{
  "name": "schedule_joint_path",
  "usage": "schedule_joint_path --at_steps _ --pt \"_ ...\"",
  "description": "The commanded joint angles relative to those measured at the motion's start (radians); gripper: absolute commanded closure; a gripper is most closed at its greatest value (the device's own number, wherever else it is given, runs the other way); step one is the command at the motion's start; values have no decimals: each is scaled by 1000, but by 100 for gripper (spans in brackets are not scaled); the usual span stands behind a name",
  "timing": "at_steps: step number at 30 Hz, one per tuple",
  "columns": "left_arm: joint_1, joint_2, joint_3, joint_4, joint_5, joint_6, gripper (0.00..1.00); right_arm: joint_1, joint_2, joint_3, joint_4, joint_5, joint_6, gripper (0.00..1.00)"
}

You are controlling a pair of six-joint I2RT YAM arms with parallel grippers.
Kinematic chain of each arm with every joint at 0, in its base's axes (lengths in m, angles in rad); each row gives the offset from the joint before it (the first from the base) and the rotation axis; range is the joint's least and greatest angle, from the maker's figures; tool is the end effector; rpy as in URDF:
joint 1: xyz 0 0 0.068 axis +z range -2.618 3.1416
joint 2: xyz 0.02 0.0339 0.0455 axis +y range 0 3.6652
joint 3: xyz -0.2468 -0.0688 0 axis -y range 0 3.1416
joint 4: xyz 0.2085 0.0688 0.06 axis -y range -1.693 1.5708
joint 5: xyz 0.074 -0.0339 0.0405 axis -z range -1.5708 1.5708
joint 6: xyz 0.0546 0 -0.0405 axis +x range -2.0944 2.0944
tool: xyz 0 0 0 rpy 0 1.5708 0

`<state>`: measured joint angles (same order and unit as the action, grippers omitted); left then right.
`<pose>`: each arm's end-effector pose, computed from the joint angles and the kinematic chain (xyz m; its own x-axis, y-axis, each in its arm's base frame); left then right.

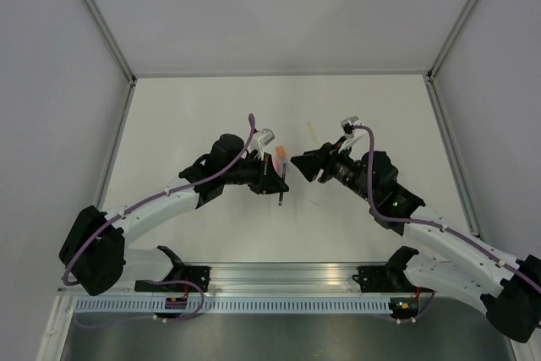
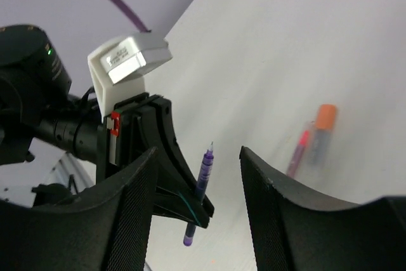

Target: Insert the pens into the pen caps

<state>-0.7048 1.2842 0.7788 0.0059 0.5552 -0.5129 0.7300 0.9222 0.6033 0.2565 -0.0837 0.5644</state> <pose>0.1850 -0.1952 0.2441 -0.7610 0.0999 -0.6410 0.6078 0.4551 -0.6507 0.1578 0.1474 0.2938 -0.4280 0.3323 -0.8405 -0.5891 0.6026 0.5383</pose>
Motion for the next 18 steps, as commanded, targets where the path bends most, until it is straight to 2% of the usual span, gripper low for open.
schedule_joint_path --at_steps 1,8,11,15,18 --pt "10 -8 -5 -31 -122 37 98 -23 12 167 -251 180 -144 40" --pt "10 -108 -156 103 -245 28 98 -121 185 395 -558 304 -235 41" --pt "11 -120 -217 152 -304 11 98 -164 228 443 -635 305 -247 41" --pt "10 -88 -214 158 -317 7 98 -227 263 495 -691 230 -265 40" --pt "10 -85 -216 161 -314 -3 98 -245 300 518 -750 229 -261 40"
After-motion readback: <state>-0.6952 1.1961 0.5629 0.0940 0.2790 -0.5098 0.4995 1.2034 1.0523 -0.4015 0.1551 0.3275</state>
